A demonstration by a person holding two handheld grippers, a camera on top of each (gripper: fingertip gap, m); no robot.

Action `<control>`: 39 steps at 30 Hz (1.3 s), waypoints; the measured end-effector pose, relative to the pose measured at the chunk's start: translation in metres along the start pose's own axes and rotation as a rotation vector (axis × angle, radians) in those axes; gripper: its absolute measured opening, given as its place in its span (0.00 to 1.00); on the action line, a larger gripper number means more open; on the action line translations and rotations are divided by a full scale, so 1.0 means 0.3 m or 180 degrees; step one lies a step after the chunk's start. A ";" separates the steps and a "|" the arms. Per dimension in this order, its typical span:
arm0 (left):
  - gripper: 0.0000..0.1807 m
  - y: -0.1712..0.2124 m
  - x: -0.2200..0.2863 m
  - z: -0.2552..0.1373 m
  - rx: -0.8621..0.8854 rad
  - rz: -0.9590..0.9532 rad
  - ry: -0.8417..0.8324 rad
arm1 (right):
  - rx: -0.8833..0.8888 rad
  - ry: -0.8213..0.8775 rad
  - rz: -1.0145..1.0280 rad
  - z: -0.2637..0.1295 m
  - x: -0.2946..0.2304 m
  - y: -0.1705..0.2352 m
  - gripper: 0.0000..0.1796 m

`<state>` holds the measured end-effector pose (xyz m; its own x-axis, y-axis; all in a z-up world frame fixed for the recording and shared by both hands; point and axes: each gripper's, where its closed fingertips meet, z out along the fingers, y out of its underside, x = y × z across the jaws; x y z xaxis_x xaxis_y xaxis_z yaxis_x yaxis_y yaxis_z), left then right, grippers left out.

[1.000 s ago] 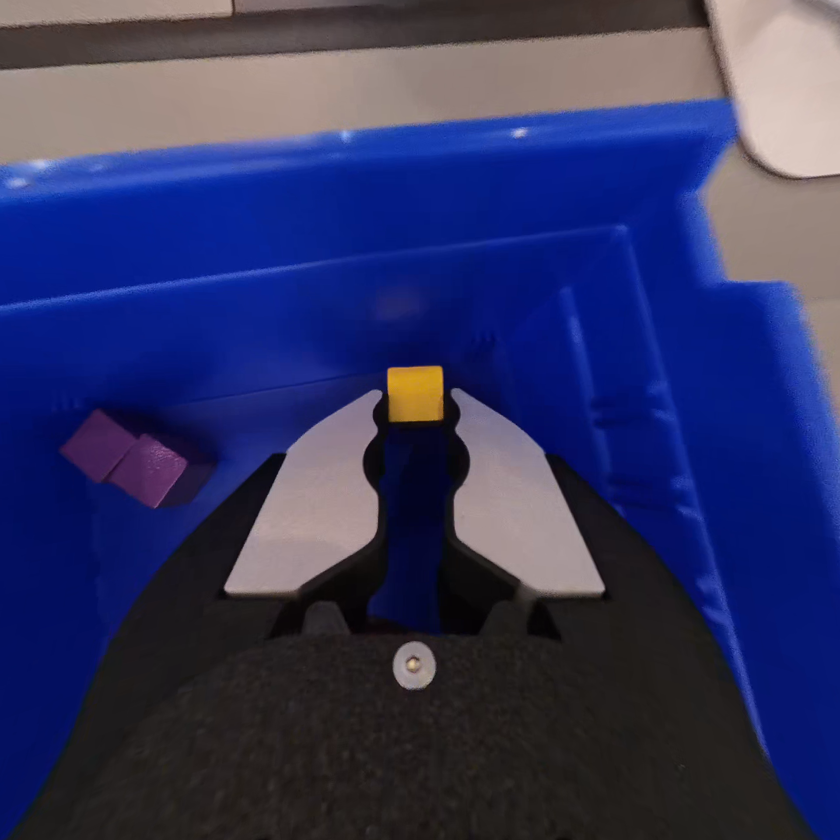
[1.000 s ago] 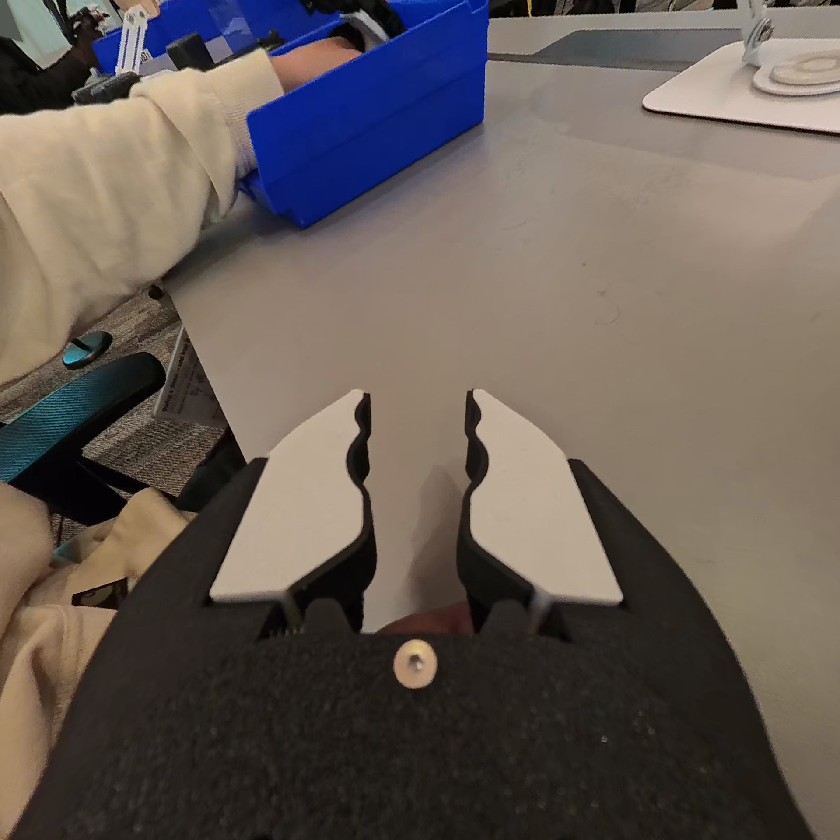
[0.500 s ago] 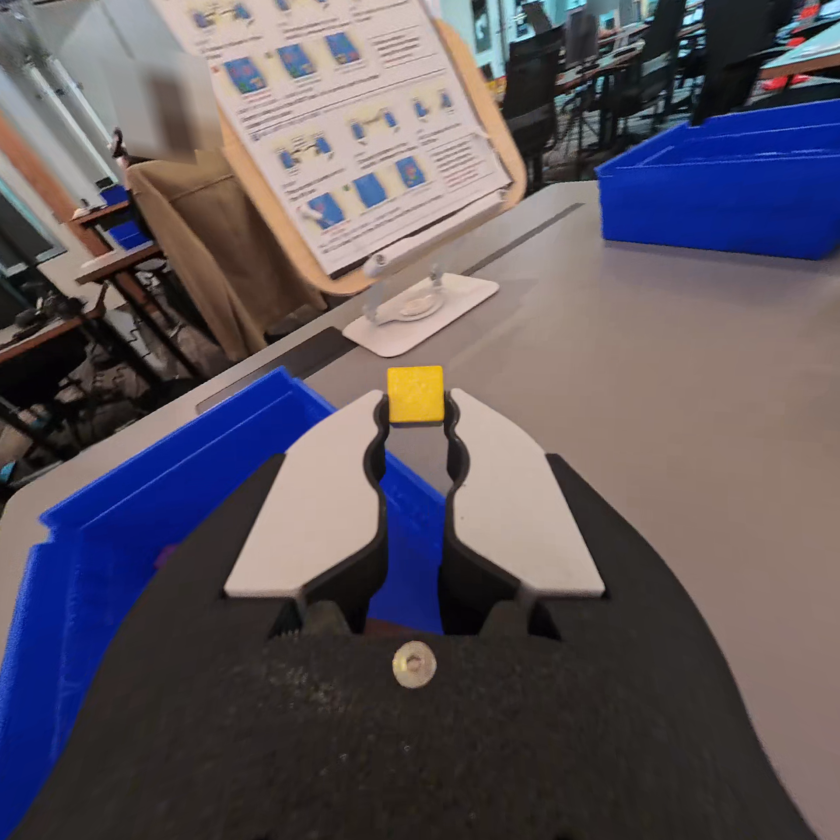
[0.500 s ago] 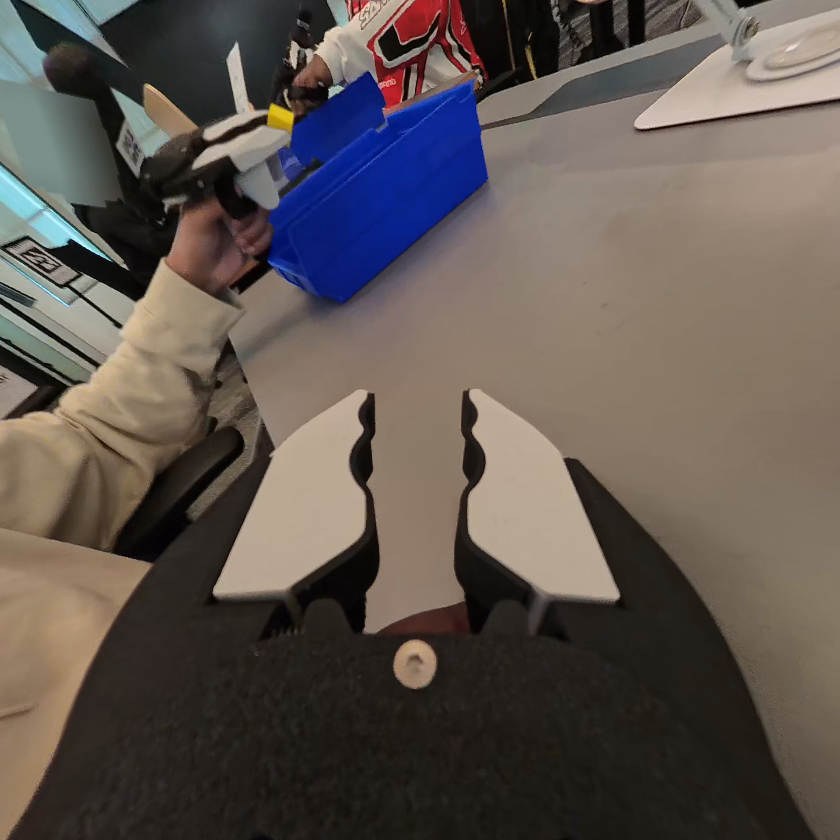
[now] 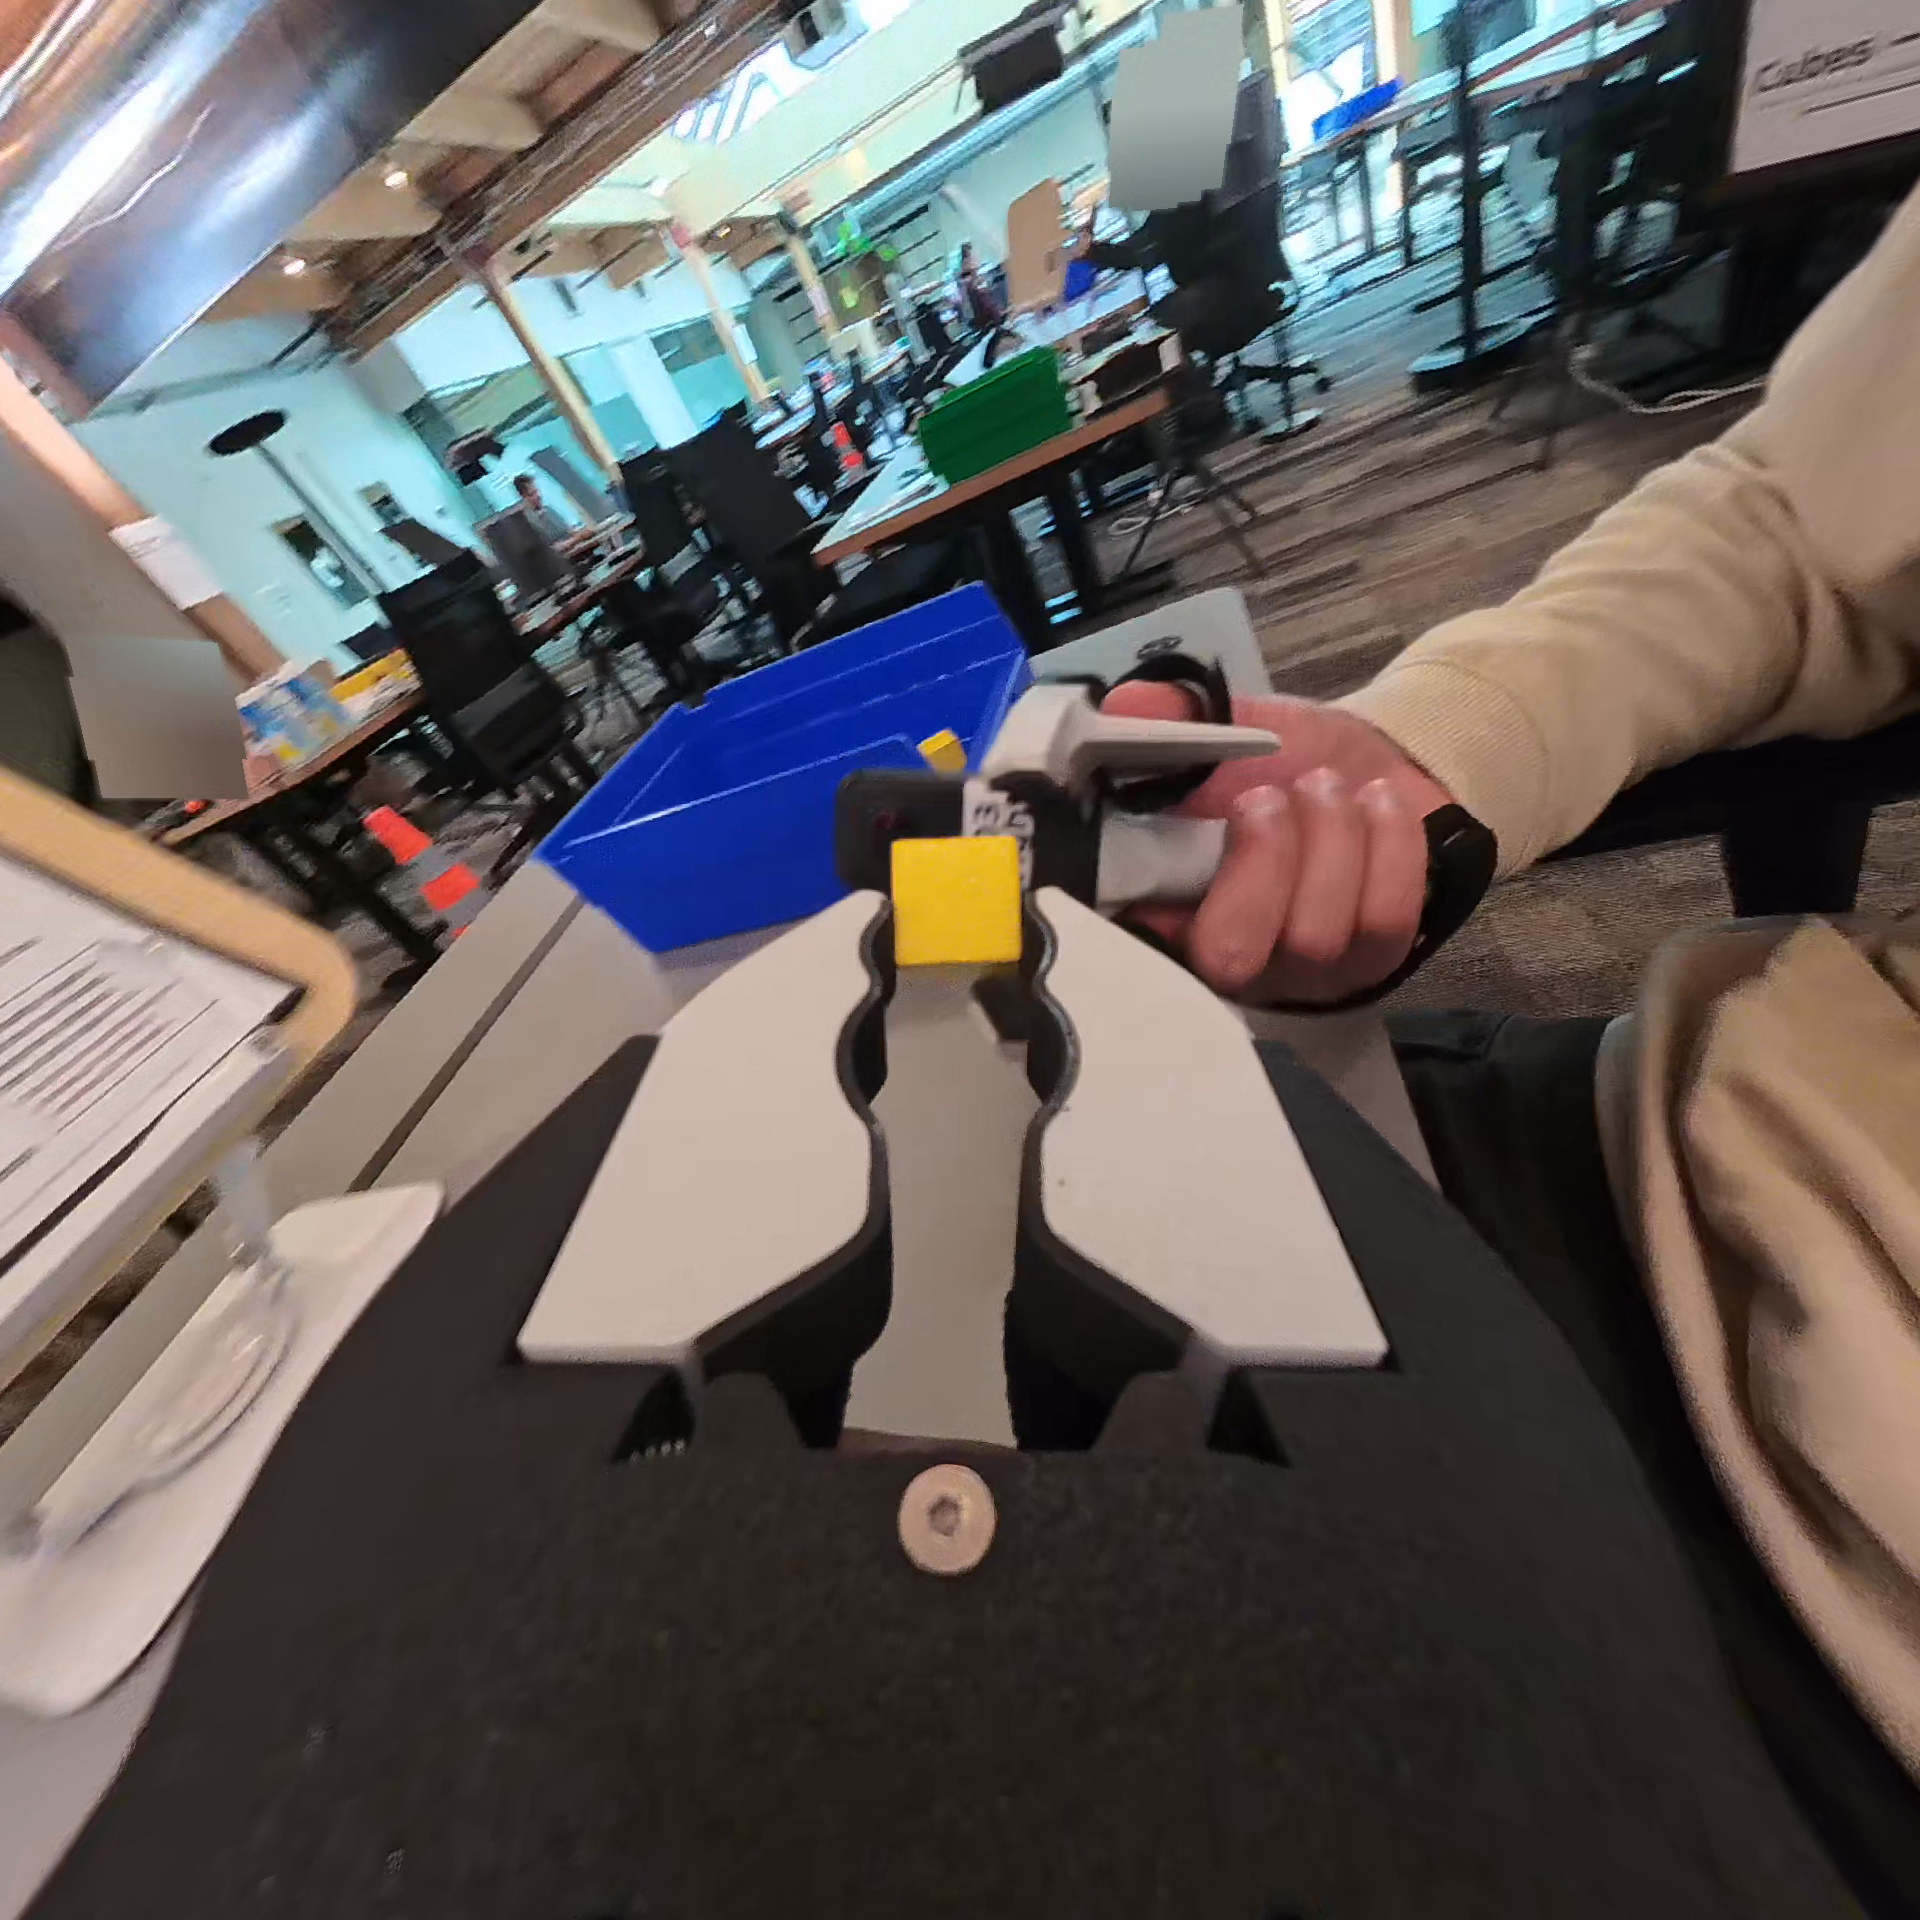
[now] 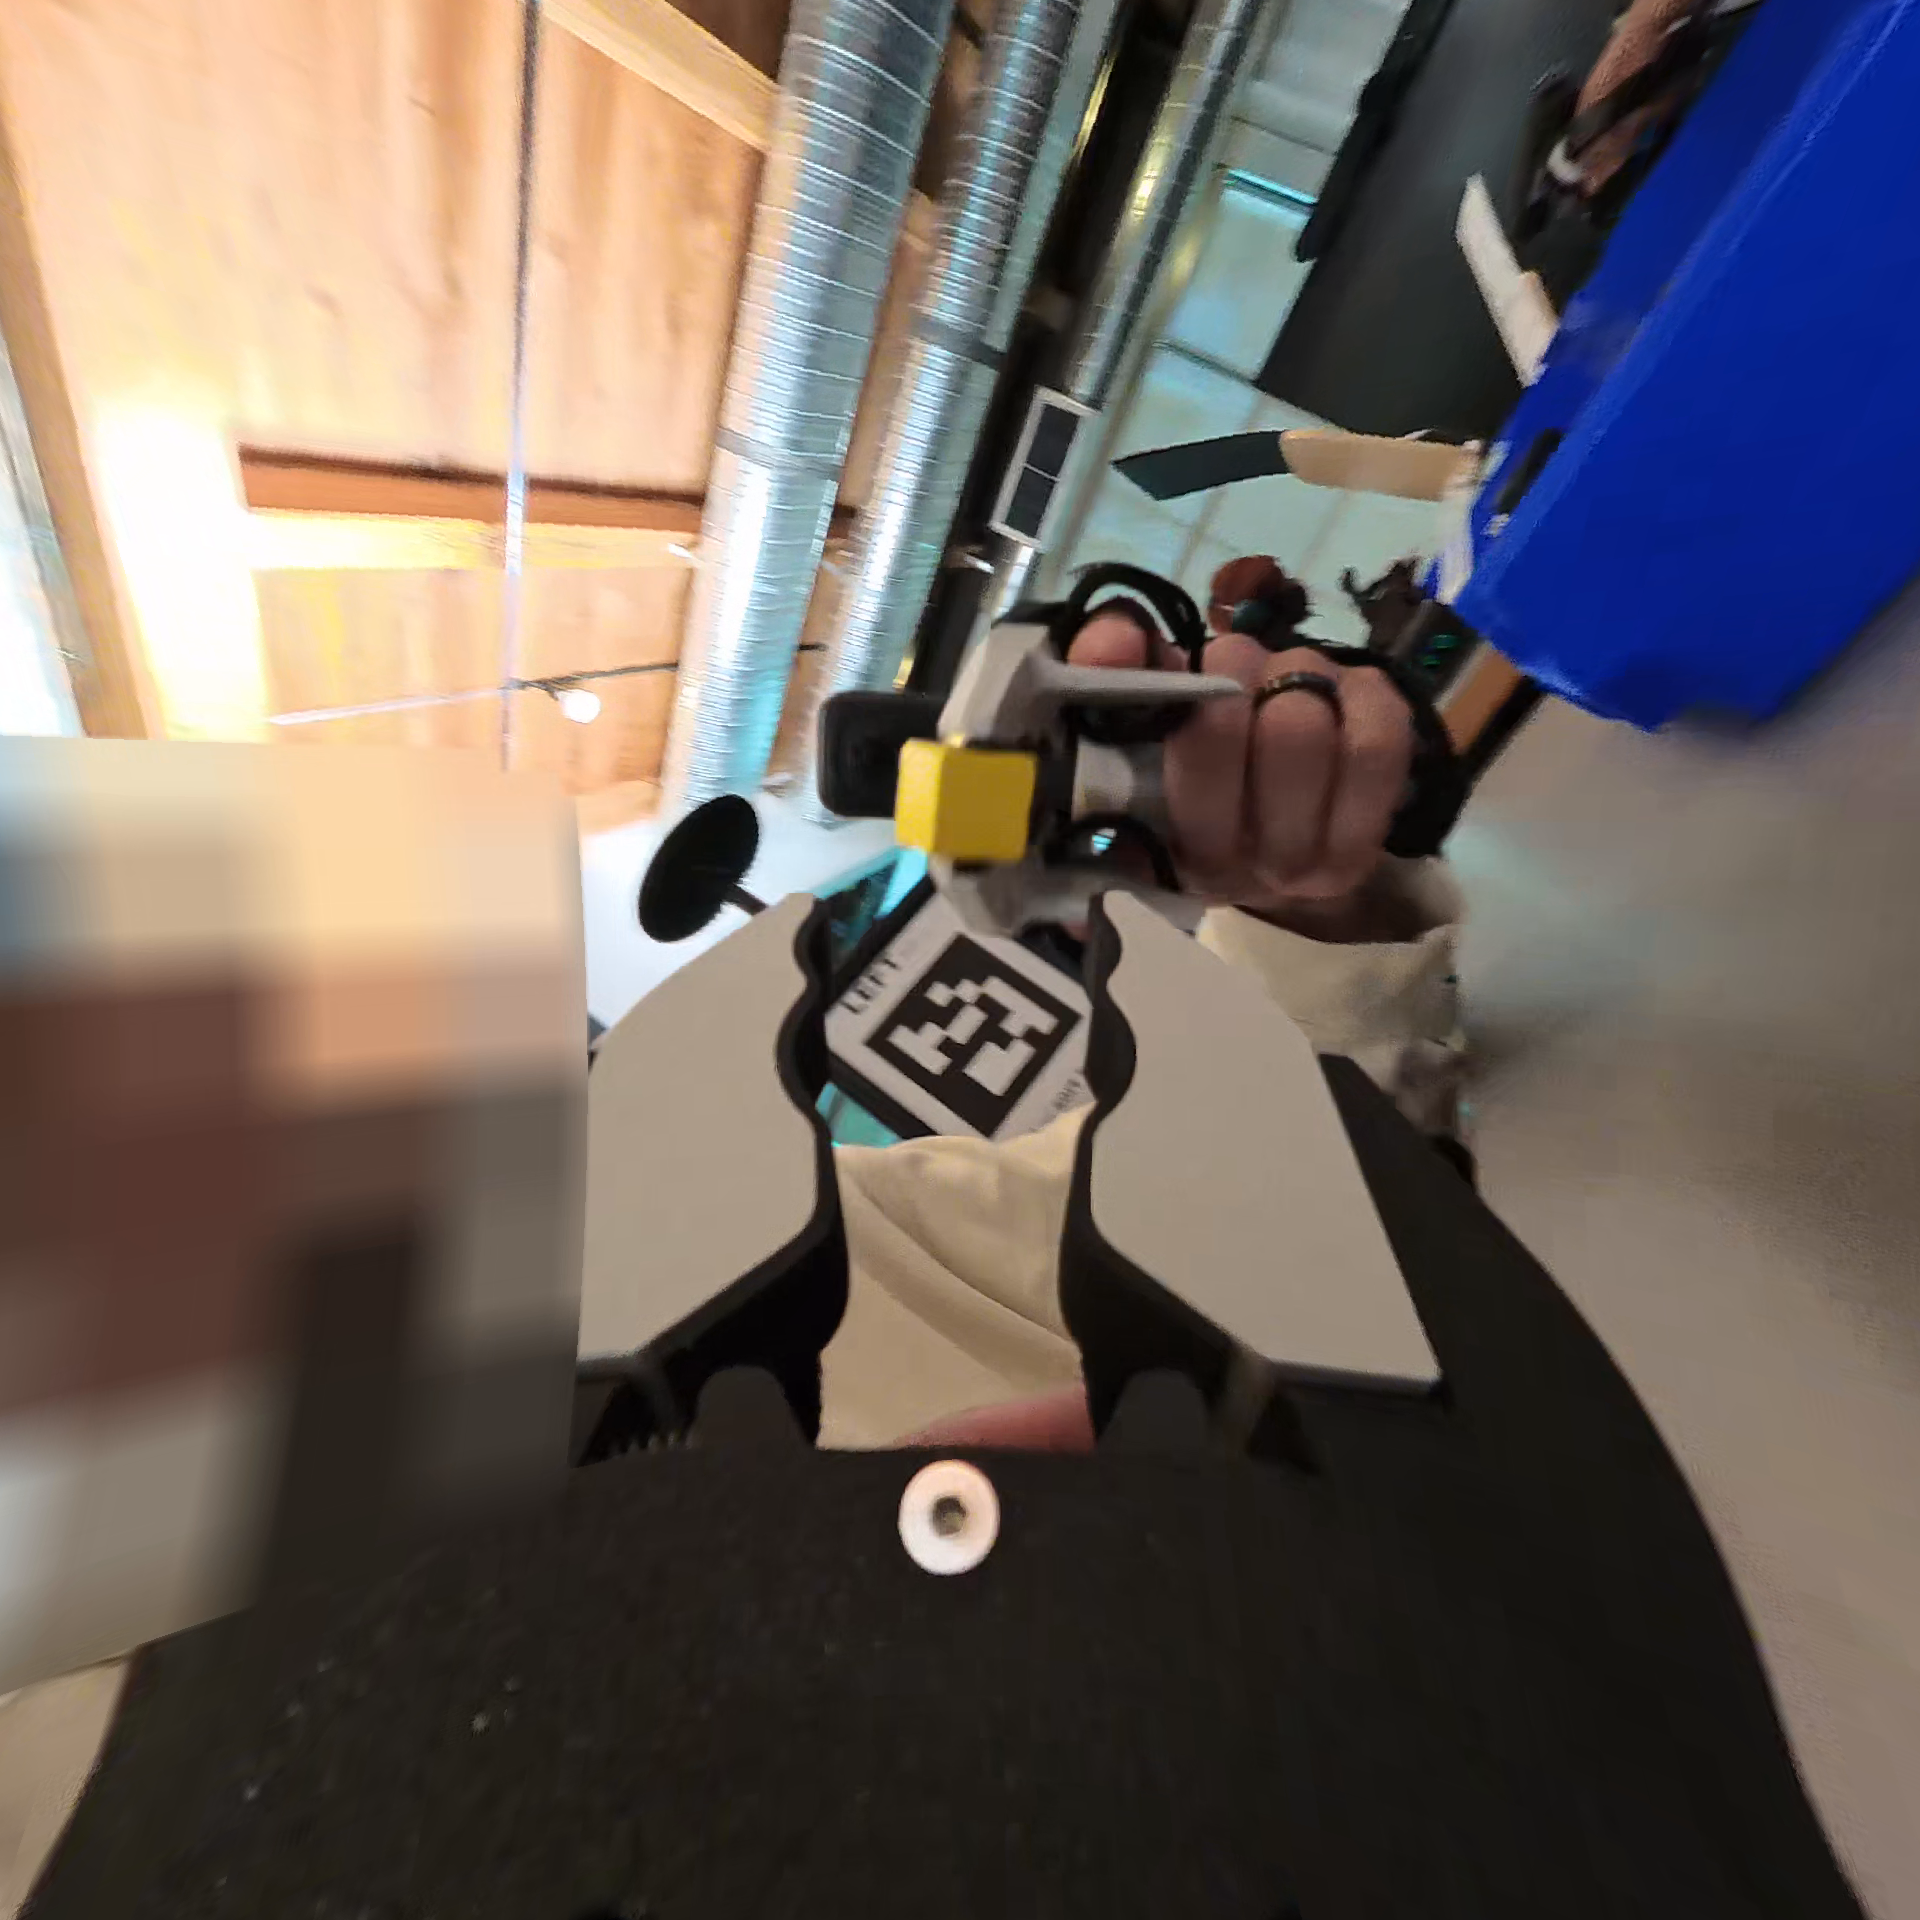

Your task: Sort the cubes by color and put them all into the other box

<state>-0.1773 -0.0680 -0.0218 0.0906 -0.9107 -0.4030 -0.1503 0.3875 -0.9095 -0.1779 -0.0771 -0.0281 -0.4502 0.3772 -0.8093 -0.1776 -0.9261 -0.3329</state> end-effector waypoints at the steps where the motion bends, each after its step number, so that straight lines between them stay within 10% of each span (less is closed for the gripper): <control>1: 0.12 -0.001 0.016 0.038 0.0031 0.0016 0.0079 | 0.0043 -0.0121 0.0089 -0.002 -0.008 -0.005 0.26; 12: 0.22 0.060 0.062 0.128 -0.0155 -0.0405 -0.0039 | 0.0221 0.0115 -0.0426 -0.156 -0.031 -0.020 0.13; 20: 0.18 0.284 0.142 -0.037 -0.0914 -0.1330 -0.0945 | 0.0167 0.1910 -0.2106 -0.292 0.060 -0.058 0.13; 29: 0.18 0.184 0.170 -0.072 -0.0657 -0.1103 -0.1030 | 0.0904 0.3220 -0.3608 -0.487 -0.221 -0.346 0.13; 33: 0.18 0.216 0.160 -0.083 -0.0716 -0.1135 -0.1035 | 0.0737 0.4226 -0.3068 -0.756 -0.289 -0.660 0.13; 39: 0.18 0.223 0.163 -0.076 -0.0748 -0.1160 -0.0979 | -0.0746 0.5669 -0.1464 -1.167 0.106 -0.973 0.13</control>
<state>-0.2055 -0.0900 -0.0999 0.4572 -0.8827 -0.1085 -0.2686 -0.0207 -0.9630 0.1661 0.2074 -0.1261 0.9584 0.2721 -0.0858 0.1759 -0.8004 -0.5731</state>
